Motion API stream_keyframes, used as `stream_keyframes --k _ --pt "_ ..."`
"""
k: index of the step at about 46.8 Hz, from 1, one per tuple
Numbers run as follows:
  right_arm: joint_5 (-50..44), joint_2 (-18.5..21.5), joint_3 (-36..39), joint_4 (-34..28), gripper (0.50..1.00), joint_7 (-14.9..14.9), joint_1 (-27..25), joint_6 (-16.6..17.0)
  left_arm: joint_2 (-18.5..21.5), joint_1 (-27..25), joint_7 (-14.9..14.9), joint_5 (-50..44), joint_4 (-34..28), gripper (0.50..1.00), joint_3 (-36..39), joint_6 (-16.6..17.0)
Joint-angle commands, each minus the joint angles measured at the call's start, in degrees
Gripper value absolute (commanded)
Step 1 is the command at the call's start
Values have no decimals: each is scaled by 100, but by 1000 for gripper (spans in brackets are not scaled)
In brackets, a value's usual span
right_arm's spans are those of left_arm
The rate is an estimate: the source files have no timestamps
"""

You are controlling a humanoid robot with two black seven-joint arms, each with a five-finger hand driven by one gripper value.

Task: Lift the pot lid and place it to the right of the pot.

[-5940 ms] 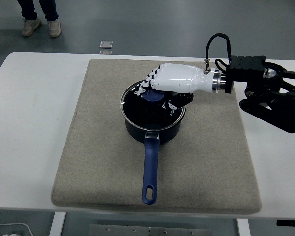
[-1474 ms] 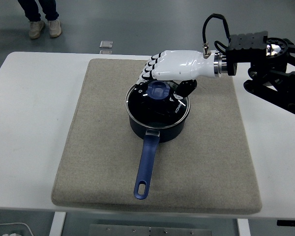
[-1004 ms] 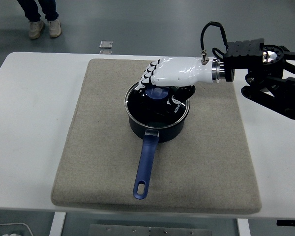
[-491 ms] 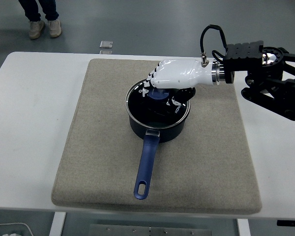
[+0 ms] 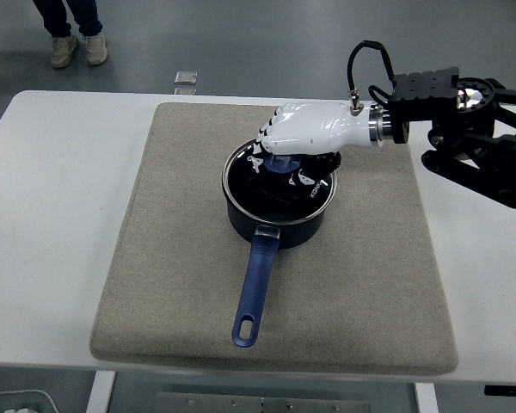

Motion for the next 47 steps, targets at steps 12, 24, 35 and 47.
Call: stream_keyframes --k 12,24,35,47 --pt "44 -1 9 -1 500 -1 134 -3 0 0 -5 0 0 1000 0 0" --pt "88 -1 26 17 500 -1 98 -12 0 0 -5 0 0 1000 0 0" --pt "88 -1 17 35 500 -1 125 -12 0 0 4 0 0 1000 0 0" --pt "88 -1 44 43 500 -1 125 -47 0 0 4 0 0 1000 0 0"
